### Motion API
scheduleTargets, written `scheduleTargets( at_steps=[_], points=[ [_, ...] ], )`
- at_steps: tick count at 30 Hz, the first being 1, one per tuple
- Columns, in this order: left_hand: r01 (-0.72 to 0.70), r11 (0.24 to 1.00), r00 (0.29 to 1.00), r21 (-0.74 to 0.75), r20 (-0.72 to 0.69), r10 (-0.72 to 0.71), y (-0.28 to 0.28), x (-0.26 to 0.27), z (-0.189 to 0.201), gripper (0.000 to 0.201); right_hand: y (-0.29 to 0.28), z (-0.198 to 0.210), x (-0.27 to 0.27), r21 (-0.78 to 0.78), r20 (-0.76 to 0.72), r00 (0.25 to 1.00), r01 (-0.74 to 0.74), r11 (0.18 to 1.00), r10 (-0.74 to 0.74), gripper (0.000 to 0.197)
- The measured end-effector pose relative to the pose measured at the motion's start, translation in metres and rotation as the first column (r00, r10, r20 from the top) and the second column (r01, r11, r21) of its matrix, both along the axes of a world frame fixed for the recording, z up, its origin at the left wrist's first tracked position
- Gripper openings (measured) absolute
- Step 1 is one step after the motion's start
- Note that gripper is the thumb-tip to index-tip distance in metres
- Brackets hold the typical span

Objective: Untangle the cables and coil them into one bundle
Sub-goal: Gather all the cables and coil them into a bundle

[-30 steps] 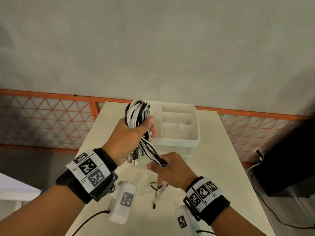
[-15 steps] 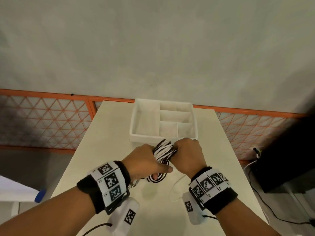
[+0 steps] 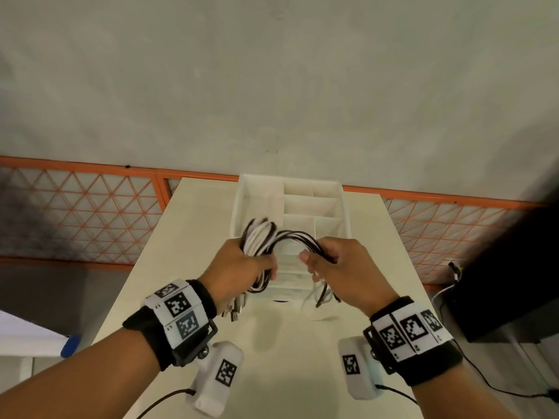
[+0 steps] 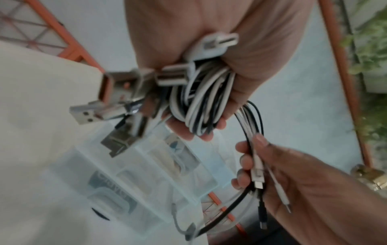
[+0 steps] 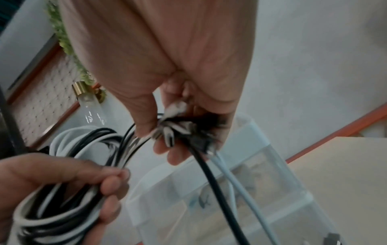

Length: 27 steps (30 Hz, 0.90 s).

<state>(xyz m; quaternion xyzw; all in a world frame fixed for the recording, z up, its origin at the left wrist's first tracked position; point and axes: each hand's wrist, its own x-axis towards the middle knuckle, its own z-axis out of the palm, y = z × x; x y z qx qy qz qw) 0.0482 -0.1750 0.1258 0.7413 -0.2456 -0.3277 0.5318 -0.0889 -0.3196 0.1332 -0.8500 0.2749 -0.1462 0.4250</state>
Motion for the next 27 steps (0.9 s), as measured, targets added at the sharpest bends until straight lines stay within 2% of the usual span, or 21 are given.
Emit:
scheduleTargets(
  at_steps=[2, 4, 6, 8, 9, 12, 15, 17, 20, 24, 27],
  points=[
    [-0.054, 0.998, 0.991, -0.042, -0.126, 0.048, -0.001, 0.001, -0.001, 0.018, -0.003, -0.004, -0.002, -0.027, 0.019, 1.000, 0.019, 0.999, -0.019, 0.028],
    [-0.060, 0.996, 0.971, -0.059, -0.234, 0.045, -0.004, -0.006, 0.001, 0.030, 0.005, -0.013, 0.003, -0.089, 0.126, 0.990, 0.077, 0.993, -0.066, 0.029],
    [-0.024, 0.999, 0.964, -0.043, -0.264, 0.012, -0.008, -0.013, 0.006, 0.046, 0.021, -0.023, 0.010, -0.190, 0.268, 0.961, 0.123, 0.974, -0.069, 0.023],
    [0.042, 0.997, 0.966, -0.067, -0.253, -0.058, -0.011, -0.022, 0.011, 0.050, 0.039, -0.030, 0.017, -0.315, 0.362, 0.932, 0.152, 0.937, -0.030, 0.013],
    [0.067, 0.995, 0.966, -0.079, -0.245, -0.084, -0.012, -0.025, 0.012, 0.049, 0.047, -0.034, 0.021, -0.347, 0.379, 0.925, 0.149, 0.926, -0.007, 0.014],
    [0.032, 0.994, 0.948, -0.103, -0.313, -0.062, -0.013, -0.024, 0.014, 0.049, 0.065, -0.039, 0.026, -0.370, 0.338, 0.937, 0.048, 0.928, 0.086, 0.031],
    [-0.121, 0.984, 0.931, -0.134, -0.359, 0.066, -0.010, -0.015, 0.011, 0.045, 0.064, -0.039, 0.021, -0.475, 0.165, 0.974, -0.058, 0.878, 0.154, 0.040],
    [-0.172, 0.973, 0.929, -0.157, -0.355, 0.106, -0.008, -0.012, 0.010, 0.036, 0.059, -0.038, 0.016, -0.425, 0.072, 0.975, -0.162, 0.891, 0.212, 0.048],
    [-0.178, 0.968, 0.937, -0.174, -0.330, 0.113, -0.009, -0.012, 0.013, 0.044, 0.056, -0.039, 0.016, -0.236, 0.111, 0.942, -0.283, 0.929, 0.316, 0.051],
    [-0.099, 0.980, 0.969, -0.175, -0.240, 0.055, -0.010, -0.011, 0.014, 0.060, 0.054, -0.041, 0.017, -0.273, 0.145, 0.938, -0.268, 0.924, 0.315, 0.039],
    [-0.100, 0.980, 0.974, -0.175, -0.218, 0.061, -0.010, -0.010, 0.013, 0.057, 0.052, -0.043, 0.016, -0.286, 0.148, 0.932, -0.281, 0.916, 0.332, 0.046]
  ],
)
